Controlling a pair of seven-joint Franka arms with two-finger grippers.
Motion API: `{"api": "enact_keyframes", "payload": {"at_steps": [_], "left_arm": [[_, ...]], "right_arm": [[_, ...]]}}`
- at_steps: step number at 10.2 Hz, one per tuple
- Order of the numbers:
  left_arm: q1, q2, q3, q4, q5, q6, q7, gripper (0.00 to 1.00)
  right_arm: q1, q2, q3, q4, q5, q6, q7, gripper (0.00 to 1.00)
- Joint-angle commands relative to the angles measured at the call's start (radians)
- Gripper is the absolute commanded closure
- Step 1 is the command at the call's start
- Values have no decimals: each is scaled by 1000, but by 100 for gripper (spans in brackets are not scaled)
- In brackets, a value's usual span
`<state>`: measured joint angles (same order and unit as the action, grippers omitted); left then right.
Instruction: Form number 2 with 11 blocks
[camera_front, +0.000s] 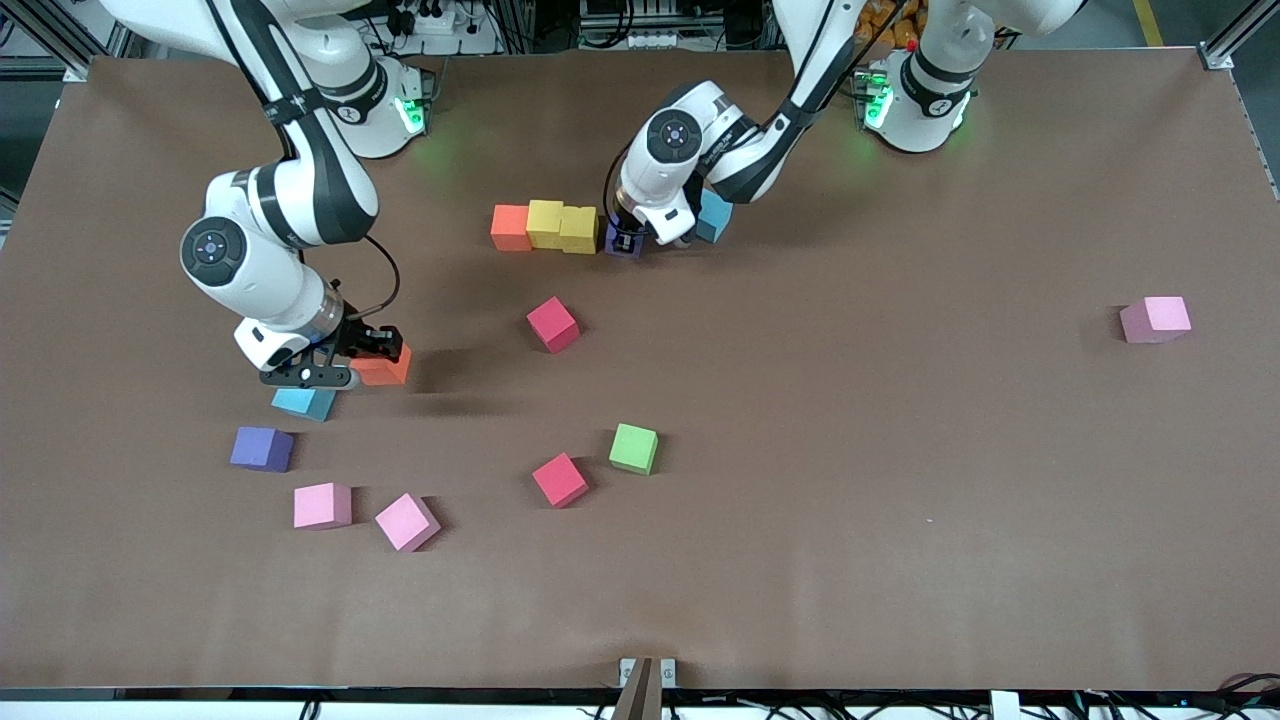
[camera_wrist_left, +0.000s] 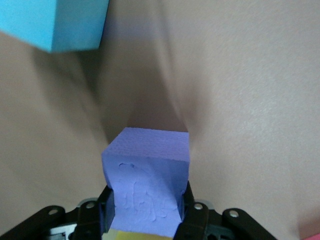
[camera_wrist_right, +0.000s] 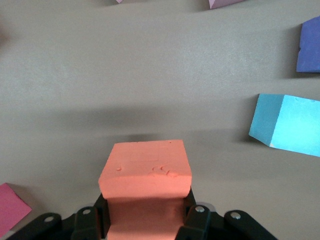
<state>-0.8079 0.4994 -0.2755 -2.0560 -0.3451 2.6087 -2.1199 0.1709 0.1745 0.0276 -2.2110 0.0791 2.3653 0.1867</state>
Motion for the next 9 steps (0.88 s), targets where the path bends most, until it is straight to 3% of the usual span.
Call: {"api": "enact_keyframes", "payload": {"at_steps": [1,5,9], "left_arm": [[30,-25,7,14,14,-112,153,100],[55,-21,4,120,116,-252,404,100],[46,-18,-2,164,176,-282,684,100]], "right_arm": [[13,19,-6,28,19,-14,11,100],[21,22,-6,37,19,-15,23,100],[22,29,-6,43,19,-14,27,100]]}}
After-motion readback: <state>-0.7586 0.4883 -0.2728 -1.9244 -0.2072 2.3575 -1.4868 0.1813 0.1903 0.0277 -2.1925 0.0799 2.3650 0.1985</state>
